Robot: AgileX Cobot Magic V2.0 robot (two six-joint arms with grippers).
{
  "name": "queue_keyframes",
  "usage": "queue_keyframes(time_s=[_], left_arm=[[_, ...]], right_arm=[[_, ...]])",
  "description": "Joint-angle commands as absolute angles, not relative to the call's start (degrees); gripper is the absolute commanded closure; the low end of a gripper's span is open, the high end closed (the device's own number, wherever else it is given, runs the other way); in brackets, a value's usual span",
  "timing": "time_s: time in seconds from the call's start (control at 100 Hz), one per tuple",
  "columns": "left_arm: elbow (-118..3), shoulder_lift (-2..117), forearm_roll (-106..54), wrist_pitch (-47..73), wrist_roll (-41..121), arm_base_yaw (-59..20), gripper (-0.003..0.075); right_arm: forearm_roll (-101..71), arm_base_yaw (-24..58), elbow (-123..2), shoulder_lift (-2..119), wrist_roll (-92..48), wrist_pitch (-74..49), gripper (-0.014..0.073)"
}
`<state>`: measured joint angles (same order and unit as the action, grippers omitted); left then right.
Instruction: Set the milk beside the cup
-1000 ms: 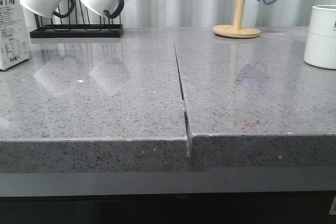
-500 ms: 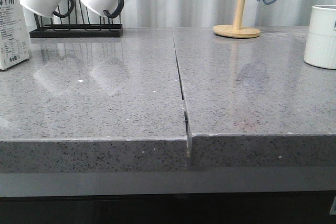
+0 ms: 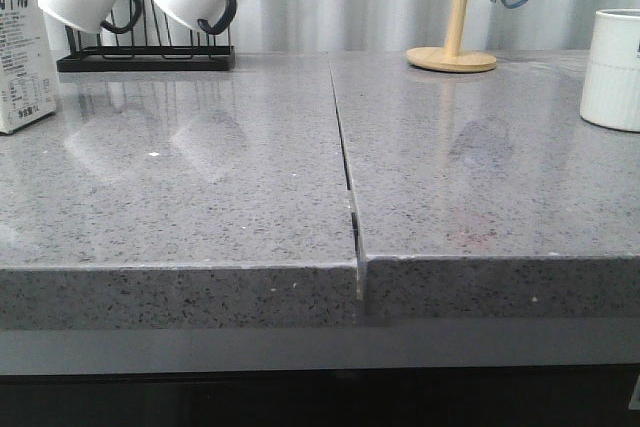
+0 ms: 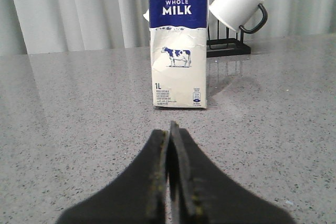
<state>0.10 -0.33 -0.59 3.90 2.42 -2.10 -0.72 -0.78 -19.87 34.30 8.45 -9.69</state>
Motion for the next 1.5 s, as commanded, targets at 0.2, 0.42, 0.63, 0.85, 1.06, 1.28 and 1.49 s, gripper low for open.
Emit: queue_keyframes(time_s=[0.2,0.42,0.63,0.85,1.06,1.28,1.49], left_arm=[[2.3,-2.1,-0.7,-1.0,2.2,-2.1,0.0741],[2.3,-2.1,-0.7,-1.0,2.2,-2.1,0.0741],[2.3,-2.1,-0.7,-1.0,2.2,-2.1,0.0741],[2.3,-2.1,-0.7,-1.0,2.2,-2.1,0.0741],[2.3,-2.1,-0.7,-1.0,2.2,-2.1,0.0741],[2.3,-2.1,-0.7,-1.0,2.2,-2.1,0.0741],[2.3,-2.1,-0.7,-1.0,2.2,-2.1,0.0741]], right_arm=[[4.7,-5.0,-22.1,47.3,8.0,11.4,0.0181],[4.2,-9.5,-23.9,58.4,8.0,25.6,0.0181],[4.2,-12.4,-28.7,68.2,8.0,29.5,0.0181],[4.6,-12.5,-33.3,76.2,8.0,31.1,0.0181],[4.6,-12.5,-36.9,82.5,8.0,32.6,0.0181],[4.6,-12.5,-42.0,88.3,8.0,32.8,0.0181],[5.3,-12.5,-47.3,94.1,8.0,32.8,0.0249]])
